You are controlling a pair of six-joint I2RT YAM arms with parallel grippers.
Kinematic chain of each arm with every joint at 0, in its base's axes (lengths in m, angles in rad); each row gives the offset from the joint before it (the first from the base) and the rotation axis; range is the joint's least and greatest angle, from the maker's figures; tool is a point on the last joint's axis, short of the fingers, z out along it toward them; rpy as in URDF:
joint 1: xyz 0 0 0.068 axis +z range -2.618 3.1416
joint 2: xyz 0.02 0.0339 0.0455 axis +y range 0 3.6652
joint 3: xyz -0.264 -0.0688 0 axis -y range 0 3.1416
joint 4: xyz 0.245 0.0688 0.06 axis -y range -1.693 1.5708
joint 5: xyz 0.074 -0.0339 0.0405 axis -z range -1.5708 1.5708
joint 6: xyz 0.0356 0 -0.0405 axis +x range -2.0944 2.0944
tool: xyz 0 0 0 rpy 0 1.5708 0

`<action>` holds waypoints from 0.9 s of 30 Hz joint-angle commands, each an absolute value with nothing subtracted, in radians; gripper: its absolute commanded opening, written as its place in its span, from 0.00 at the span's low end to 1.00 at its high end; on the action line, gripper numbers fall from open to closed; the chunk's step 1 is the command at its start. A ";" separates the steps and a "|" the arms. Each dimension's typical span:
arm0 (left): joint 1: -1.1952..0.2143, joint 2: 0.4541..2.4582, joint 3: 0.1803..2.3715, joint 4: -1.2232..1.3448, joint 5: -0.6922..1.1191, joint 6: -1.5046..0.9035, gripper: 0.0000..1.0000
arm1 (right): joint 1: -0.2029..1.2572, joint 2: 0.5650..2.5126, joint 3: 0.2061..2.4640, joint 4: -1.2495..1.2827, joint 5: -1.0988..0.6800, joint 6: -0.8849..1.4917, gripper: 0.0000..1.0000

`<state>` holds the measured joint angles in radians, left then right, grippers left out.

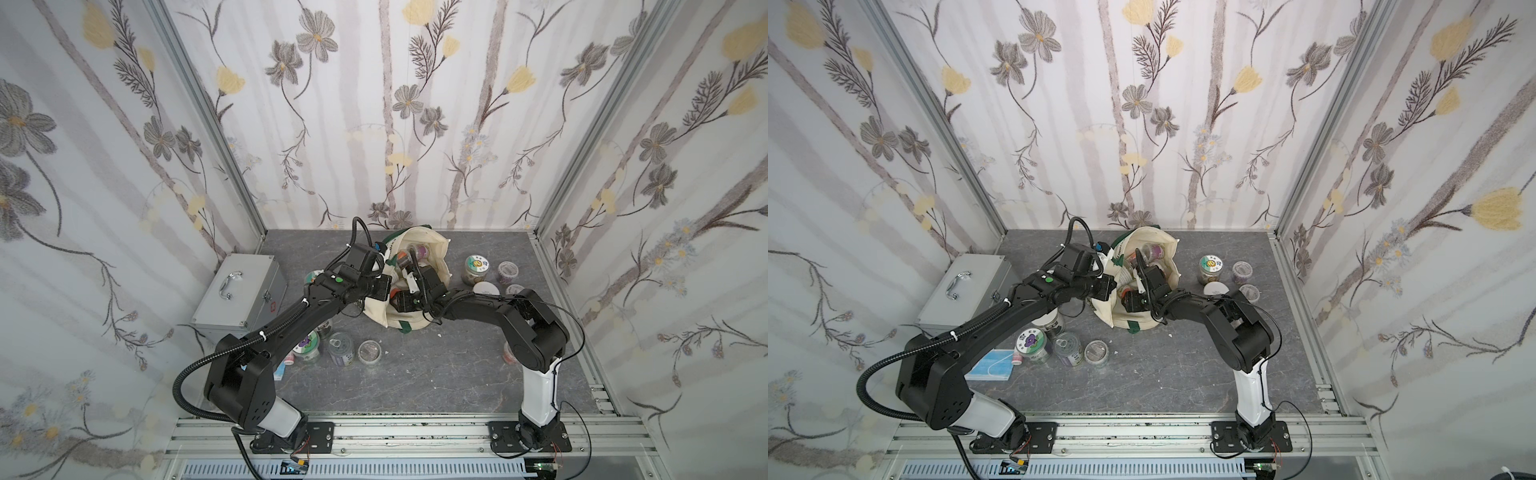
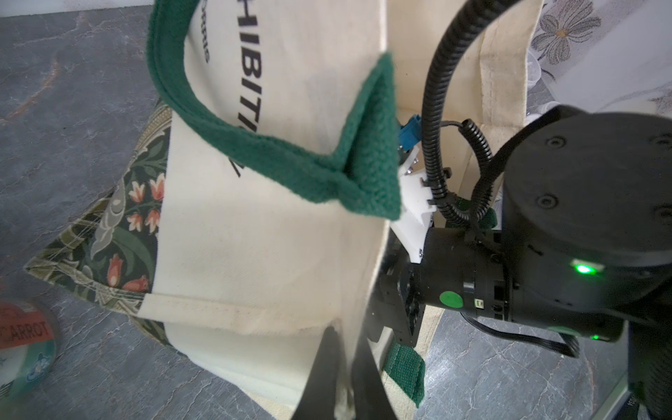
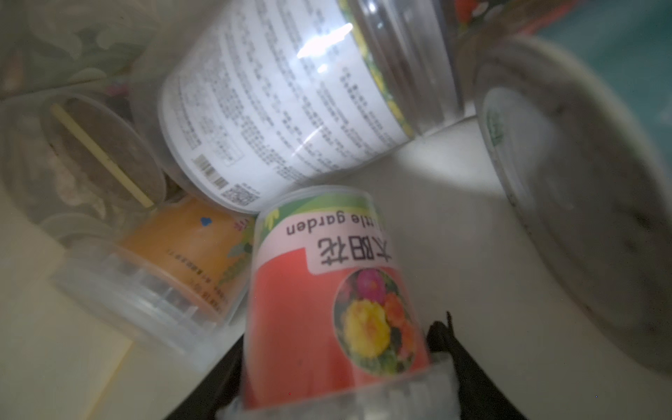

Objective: Take out the seed jars from the canvas bag
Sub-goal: Pick up the seed jar from the canvas bag.

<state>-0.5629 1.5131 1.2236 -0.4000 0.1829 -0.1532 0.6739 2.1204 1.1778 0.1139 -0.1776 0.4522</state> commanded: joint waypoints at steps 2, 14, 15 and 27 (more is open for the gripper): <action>-0.562 1.507 1.230 -0.429 0.169 -0.139 0.09 | 0.675 2.062 1.169 0.127 -0.161 0.473 0.62; -0.547 1.586 1.393 -0.539 0.187 -0.055 0.08 | 0.675 1.769 1.050 -0.012 -0.166 0.523 0.61; -0.546 1.596 1.408 -0.548 0.191 -0.050 0.08 | 0.676 1.739 1.037 -0.033 -0.174 0.526 0.60; -0.538 1.634 1.405 -0.503 0.227 -0.055 0.08 | 0.651 1.347 0.914 -0.385 -0.198 0.587 0.62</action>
